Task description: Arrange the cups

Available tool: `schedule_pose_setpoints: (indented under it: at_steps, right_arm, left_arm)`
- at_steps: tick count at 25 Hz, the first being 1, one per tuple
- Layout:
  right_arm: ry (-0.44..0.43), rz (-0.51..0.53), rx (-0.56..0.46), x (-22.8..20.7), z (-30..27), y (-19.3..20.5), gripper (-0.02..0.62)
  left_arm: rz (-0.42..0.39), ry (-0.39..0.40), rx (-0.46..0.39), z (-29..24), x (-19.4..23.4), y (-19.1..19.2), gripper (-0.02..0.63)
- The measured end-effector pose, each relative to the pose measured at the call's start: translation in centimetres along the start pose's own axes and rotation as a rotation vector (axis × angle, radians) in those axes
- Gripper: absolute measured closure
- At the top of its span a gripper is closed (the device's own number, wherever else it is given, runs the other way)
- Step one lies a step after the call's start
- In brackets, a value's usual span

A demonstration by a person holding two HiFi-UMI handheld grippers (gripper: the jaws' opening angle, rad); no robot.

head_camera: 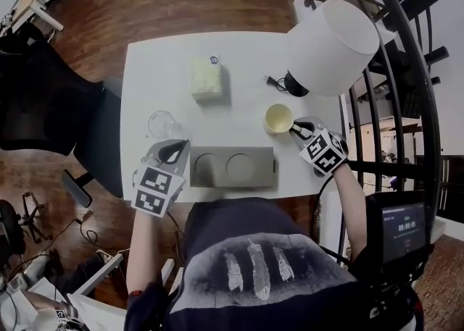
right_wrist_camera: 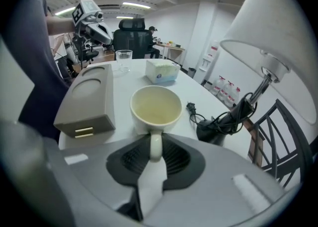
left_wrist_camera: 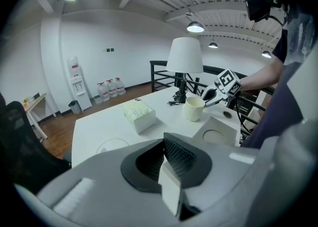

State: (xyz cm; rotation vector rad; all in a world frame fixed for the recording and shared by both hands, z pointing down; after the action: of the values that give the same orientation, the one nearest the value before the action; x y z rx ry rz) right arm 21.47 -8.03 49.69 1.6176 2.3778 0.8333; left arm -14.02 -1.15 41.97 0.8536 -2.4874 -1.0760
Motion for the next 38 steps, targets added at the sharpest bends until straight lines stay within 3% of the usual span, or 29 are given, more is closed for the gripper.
schedule_pose_setpoints:
  at_steps: [8, 16, 22, 27, 38]
  right_arm:
    - [-0.027, 0.021, -0.060, 1.0, 0.0, -1.5, 0.534]
    - [-0.018, 0.046, -0.209, 1.3, 4.4, -6.2, 0.534]
    - [-0.109, 0.128, -0.305, 3.3, 8.6, -10.3, 0.534]
    - [-0.168, 0.200, -0.281, 6.2, 9.3, -10.9, 0.534]
    - [-0.237, 0.215, -0.219, 11.1, 7.1, -9.1, 0.534]
  left_arm:
    - [0.012, -0.019, -0.001, 1.1, 0.0, 0.8, 0.591]
    - [0.016, -0.024, -0.021, 2.0, -0.2, 1.3, 0.591]
    - [0.020, -0.023, -0.026, 2.6, -0.7, 2.0, 0.591]
    - [0.020, -0.027, -0.034, 3.0, -1.3, 2.5, 0.591]
    - [0.045, -0.037, -0.037, 4.6, -1.6, 5.1, 0.591]
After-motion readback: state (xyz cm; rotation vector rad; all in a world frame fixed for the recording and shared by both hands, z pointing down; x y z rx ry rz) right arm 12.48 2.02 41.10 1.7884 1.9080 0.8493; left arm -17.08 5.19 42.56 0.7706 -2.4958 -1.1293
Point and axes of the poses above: the fingertips, and each gripper's own axes: z backward along the fingers, x to its left, y out of its underside, the point moved 9 cm from there along z, backward along the fingers, and after that the axes turned 1 degree about -x, right-handed, at the moved point
